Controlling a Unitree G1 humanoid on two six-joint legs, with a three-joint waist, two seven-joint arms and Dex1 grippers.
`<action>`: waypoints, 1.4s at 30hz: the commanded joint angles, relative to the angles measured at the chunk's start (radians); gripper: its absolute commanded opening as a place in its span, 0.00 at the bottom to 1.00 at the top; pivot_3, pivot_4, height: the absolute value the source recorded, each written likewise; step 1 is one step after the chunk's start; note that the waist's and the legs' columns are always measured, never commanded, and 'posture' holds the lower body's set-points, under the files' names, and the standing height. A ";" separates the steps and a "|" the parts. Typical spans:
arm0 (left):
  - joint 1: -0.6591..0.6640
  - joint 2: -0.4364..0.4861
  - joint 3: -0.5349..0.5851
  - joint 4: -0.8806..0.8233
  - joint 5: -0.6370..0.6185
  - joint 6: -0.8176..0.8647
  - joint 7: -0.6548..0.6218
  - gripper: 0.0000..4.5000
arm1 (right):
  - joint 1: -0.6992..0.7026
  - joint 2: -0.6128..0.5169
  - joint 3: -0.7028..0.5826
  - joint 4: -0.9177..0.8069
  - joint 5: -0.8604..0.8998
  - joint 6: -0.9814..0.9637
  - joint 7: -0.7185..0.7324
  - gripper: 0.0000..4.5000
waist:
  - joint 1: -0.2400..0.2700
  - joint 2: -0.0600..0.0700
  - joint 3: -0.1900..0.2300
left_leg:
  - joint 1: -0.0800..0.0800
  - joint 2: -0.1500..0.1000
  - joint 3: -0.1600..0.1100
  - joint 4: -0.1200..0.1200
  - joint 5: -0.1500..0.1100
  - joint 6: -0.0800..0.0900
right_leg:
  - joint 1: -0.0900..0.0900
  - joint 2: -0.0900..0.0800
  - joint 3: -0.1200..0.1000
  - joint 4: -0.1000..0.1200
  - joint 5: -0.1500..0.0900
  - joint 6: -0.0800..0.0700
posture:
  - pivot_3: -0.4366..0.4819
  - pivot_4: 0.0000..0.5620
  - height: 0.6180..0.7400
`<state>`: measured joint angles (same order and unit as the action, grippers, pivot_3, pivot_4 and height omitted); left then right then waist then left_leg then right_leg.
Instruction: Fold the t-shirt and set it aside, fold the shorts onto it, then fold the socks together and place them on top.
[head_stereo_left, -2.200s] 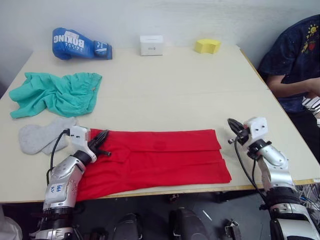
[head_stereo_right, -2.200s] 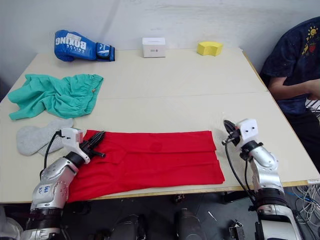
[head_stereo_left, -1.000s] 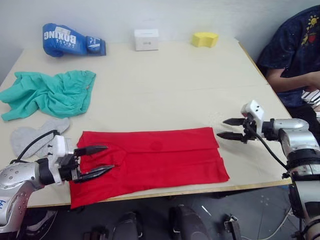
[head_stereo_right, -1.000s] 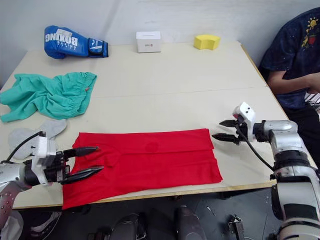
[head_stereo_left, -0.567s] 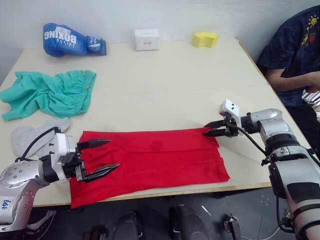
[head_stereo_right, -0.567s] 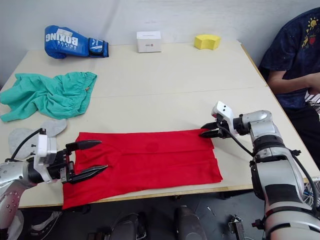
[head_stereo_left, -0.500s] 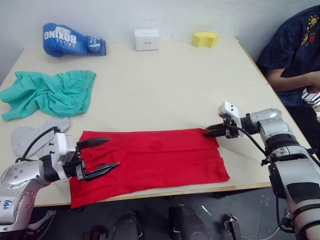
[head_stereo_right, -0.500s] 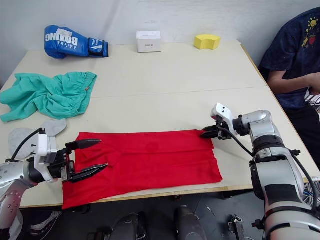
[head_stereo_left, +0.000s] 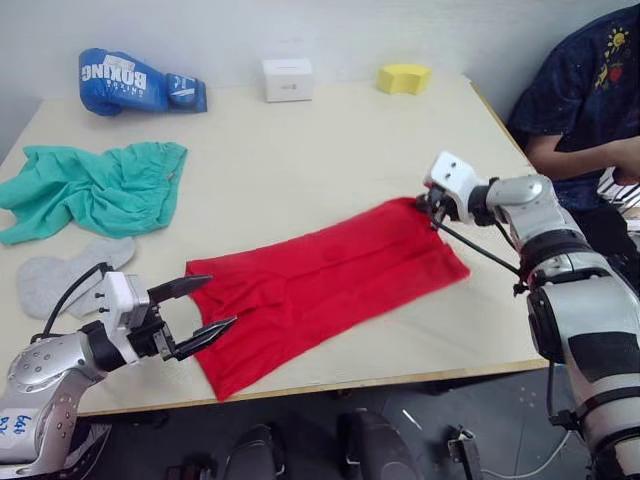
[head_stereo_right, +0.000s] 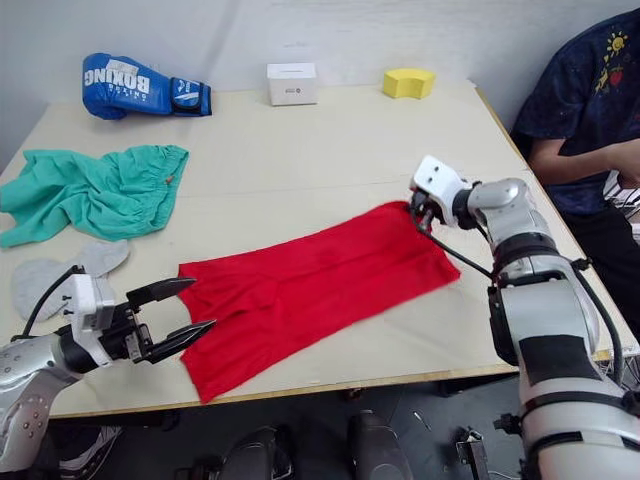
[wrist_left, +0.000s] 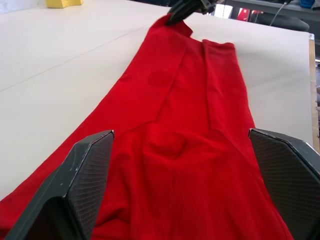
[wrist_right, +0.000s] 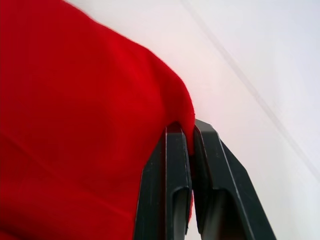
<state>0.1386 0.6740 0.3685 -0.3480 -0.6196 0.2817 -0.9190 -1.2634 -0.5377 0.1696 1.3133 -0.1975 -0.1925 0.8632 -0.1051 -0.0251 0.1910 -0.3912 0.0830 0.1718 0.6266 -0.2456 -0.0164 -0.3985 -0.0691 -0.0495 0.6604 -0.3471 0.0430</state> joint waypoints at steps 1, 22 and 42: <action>-0.013 -0.011 -0.003 -0.025 0.012 -0.025 0.019 1.00 | -0.014 0.005 -0.045 0.014 0.016 0.004 -0.024 0.06 | 0.000 0.000 0.000 | 0.000 0.000 0.000 0.000 0.000 0.000 | 0.000 0.000 0.000 0.000 0.000 0.000 | 0.48 0.27 1.00; -0.351 -0.007 -0.150 0.229 0.085 -0.032 -0.024 1.00 | 0.527 -0.238 -0.415 -0.927 0.485 0.803 0.207 0.99 | 0.046 0.009 0.006 | -0.015 -0.017 -0.049 -0.011 0.021 0.005 | 0.016 -0.016 -0.052 -0.011 0.000 0.004 | 0.48 0.27 1.00; -1.122 -0.149 -0.515 1.225 0.483 -0.098 -0.160 1.00 | 1.065 0.105 -0.762 -1.872 0.912 1.793 -0.466 0.99 | 0.083 0.001 0.005 | -0.021 -0.017 -0.045 -0.011 0.024 0.009 | 0.002 -0.010 -0.046 -0.003 0.003 0.001 | 0.48 0.27 1.00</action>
<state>-0.9431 0.5201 -0.1509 0.8430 -0.1611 0.2246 -1.0781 -0.1938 -0.4430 -0.6097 -0.5153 0.7365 1.6070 0.4456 -0.0220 -0.0239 0.1964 -0.4124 0.0665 0.1261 0.6151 -0.2218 -0.0074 -0.3967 -0.0791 -0.0952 0.6574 -0.3437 0.0437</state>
